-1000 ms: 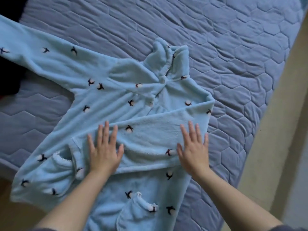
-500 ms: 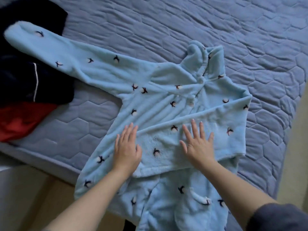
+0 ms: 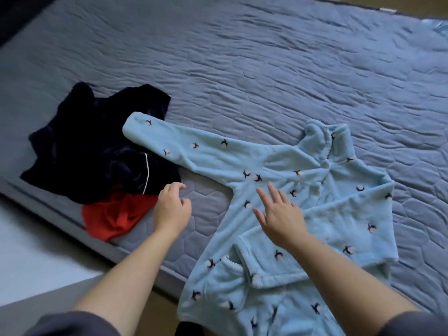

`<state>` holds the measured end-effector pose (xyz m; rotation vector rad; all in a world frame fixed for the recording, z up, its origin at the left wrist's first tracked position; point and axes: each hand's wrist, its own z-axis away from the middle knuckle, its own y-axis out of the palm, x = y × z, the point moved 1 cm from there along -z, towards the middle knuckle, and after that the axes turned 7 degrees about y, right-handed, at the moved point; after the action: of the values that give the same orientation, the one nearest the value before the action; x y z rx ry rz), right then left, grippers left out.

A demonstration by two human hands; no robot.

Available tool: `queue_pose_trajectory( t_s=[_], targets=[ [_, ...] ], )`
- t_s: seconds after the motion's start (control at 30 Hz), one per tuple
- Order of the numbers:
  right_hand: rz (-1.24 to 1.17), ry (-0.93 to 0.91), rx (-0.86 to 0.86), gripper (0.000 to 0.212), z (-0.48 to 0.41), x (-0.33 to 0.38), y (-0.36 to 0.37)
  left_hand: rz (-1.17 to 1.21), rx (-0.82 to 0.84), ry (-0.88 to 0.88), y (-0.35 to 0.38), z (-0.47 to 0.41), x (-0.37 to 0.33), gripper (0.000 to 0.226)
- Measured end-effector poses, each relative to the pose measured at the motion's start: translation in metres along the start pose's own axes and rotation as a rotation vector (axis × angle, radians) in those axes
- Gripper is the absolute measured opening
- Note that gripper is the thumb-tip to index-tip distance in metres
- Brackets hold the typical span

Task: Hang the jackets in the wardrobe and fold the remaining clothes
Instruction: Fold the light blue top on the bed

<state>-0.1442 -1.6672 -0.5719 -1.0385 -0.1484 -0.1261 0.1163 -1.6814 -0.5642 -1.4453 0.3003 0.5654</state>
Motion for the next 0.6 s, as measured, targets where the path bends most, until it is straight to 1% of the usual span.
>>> queue_pose_trajectory(
  t_s=[0.03, 0.13, 0.2, 0.27, 0.3, 0.37, 0.43, 0.47, 0.5, 0.53, 0.6],
  targets=[
    [0.004, -0.004, 0.010, 0.060, -0.006, 0.010, 0.000, -0.002, 0.028, -0.020, -0.003, -0.015, 0.005, 0.033],
    [0.016, 0.017, 0.046, 0.057, -0.040, 0.044, 0.005, 0.002, 0.081, -0.160, -0.018, -0.079, 0.033, 0.036],
    [0.020, 0.043, 0.069, 0.055, -0.075, 0.071, 0.015, 0.025, 0.042, -0.219, -0.031, -0.129, 0.061, 0.039],
    [0.021, 0.057, 0.091, 0.054, -0.112, 0.102, 0.031, 0.071, -0.038, -0.278, -0.043, -0.176, 0.091, 0.046],
    [0.012, 0.066, 0.113, 0.056, -0.129, 0.114, 0.042, 0.124, -0.092, -0.335, -0.048, -0.197, 0.105, 0.050],
    [-0.019, 0.116, 0.183, 0.059, -0.156, 0.129, 0.066, 0.305, -0.182, -0.517, -0.049, -0.231, 0.128, 0.058],
    [-0.024, 0.173, 0.253, 0.061, -0.169, 0.130, 0.091, 0.543, -0.203, -0.715, -0.044, -0.254, 0.141, 0.060],
    [-0.015, 0.186, 0.274, 0.062, -0.172, 0.128, 0.100, 0.656, -0.200, -0.782, -0.041, -0.262, 0.145, 0.055],
    [-0.006, 0.189, 0.283, 0.065, -0.173, 0.126, 0.106, 0.730, -0.191, -0.810, -0.037, -0.267, 0.149, 0.045],
    [-0.005, 0.190, 0.287, 0.067, -0.174, 0.124, 0.107, 0.761, -0.176, -0.807, -0.036, -0.271, 0.151, 0.032],
    [-0.042, 0.178, 0.296, 0.070, -0.176, 0.122, 0.101, 0.743, -0.150, -0.726, -0.034, -0.270, 0.145, 0.020]
  ],
)
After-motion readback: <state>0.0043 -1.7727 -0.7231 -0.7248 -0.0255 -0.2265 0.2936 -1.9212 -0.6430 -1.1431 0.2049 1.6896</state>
